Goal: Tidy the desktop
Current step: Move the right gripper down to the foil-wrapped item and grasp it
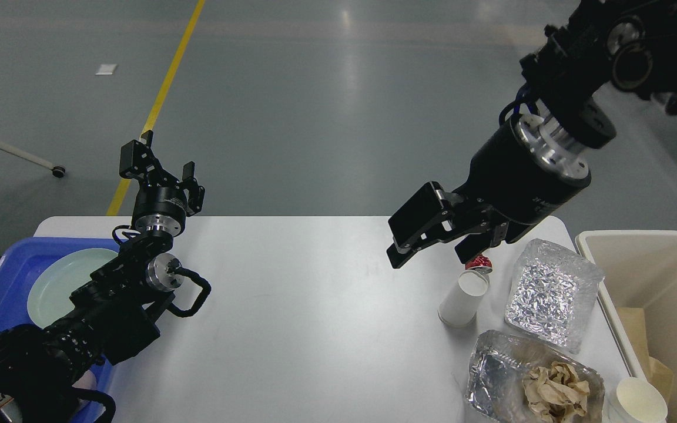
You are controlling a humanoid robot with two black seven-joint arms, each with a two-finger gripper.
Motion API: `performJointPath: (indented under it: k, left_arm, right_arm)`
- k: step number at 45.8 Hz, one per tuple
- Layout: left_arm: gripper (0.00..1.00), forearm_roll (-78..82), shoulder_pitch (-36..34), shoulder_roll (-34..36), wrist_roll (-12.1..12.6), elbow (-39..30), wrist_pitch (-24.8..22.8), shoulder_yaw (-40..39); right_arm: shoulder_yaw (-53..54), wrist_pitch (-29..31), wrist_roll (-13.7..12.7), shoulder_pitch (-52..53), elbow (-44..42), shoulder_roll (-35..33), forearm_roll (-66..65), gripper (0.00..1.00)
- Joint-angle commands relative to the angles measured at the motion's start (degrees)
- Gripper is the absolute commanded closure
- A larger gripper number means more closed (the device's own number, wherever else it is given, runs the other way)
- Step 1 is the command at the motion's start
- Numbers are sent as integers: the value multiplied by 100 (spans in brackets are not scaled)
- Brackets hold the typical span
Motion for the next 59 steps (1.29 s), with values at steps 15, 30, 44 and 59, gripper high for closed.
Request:
performJointPath:
  k: [15,30,44,59]
  left_arm:
    - [0,-1,-1,0,0,4,0,0]
    - [0,8,-1,0,0,-4,0,0]
    - [0,-1,-1,0,0,4,0,0]
    - [0,-1,-1,0,0,4,0,0]
  right_arm:
    - [-1220,-2774,-18,-2094,-96,1011,-24,1]
    - [-2020,-4427,-18,-3518,-649,1547,-6,1]
    - [-2530,-4524,-9,-4942,-2336,1477,-33,1]
    - [-2600,-4533,-9,-5611,-2882,1398,-59,1]
